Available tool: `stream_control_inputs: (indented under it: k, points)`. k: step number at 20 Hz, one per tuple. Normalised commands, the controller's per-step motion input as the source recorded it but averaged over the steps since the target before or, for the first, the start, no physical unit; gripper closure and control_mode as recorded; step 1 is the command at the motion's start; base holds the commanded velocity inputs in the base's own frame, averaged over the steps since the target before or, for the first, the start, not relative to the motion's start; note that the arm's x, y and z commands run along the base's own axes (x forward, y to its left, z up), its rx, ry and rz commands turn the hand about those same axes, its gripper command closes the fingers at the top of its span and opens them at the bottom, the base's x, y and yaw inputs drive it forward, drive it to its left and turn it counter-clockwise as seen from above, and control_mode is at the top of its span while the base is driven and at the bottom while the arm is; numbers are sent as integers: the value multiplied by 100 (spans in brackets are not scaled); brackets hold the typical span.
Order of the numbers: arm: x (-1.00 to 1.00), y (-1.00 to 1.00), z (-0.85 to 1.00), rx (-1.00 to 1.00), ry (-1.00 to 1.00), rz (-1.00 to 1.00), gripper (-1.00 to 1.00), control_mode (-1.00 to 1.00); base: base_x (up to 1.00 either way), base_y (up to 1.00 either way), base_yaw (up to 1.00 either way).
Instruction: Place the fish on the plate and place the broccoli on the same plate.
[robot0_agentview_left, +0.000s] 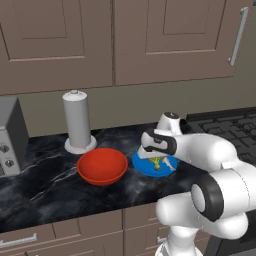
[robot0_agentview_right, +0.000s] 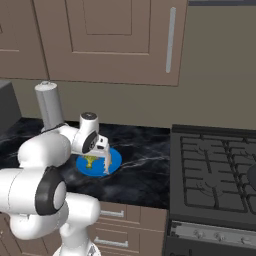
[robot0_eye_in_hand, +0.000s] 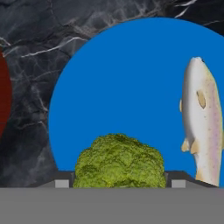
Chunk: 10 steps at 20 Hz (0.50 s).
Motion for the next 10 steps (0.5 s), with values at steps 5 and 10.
stream_control_inputs:
  k: [5, 10]
  points:
    - [15, 0, -14, 0, 0, 0, 100, -100, 0, 0, 0]
    - [9, 0, -14, 0, 0, 0, -100, -100, 0, 0, 0]
